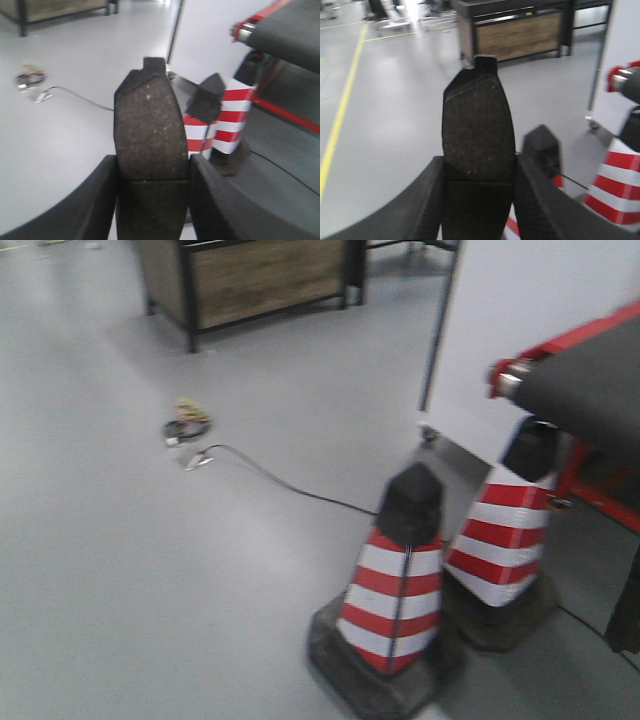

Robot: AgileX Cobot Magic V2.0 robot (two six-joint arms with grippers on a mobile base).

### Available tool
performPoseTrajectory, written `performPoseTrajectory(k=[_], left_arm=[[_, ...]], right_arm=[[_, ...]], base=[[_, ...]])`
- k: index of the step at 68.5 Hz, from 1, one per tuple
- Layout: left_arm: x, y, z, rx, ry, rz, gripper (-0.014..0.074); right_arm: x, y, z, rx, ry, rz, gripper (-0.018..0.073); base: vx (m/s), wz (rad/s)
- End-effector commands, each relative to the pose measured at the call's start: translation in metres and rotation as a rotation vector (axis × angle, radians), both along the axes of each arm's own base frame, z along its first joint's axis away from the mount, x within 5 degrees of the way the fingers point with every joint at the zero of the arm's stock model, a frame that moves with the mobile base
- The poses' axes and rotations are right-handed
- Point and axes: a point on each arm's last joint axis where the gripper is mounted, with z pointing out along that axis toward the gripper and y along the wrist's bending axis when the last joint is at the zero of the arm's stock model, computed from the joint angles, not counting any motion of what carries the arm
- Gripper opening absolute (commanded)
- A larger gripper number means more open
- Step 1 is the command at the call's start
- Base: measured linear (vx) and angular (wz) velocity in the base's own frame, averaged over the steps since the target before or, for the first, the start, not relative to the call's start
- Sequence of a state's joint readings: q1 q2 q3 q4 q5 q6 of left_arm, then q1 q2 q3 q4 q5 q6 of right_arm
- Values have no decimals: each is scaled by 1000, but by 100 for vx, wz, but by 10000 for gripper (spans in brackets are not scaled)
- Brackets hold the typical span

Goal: Move and align brake pads A on conveyor
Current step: 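Turn past the striped cones toward the black conveyor belt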

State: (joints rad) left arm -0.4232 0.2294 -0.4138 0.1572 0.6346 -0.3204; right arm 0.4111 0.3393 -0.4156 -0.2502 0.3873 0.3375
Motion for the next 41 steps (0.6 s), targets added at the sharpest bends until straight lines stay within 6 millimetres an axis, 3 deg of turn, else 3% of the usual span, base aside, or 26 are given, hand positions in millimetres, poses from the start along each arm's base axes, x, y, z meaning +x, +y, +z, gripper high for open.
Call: performPoseTrajectory(k=[1,41], left_arm=[[2,-2,16,-38,-100,-16,-6],[2,-2,16,-38,-100,-16,-6]], right_arm=[[0,2,19,27,-120,19,-4],[0,2,19,27,-120,19,-4]], base=[[16,-89],[13,-82]])
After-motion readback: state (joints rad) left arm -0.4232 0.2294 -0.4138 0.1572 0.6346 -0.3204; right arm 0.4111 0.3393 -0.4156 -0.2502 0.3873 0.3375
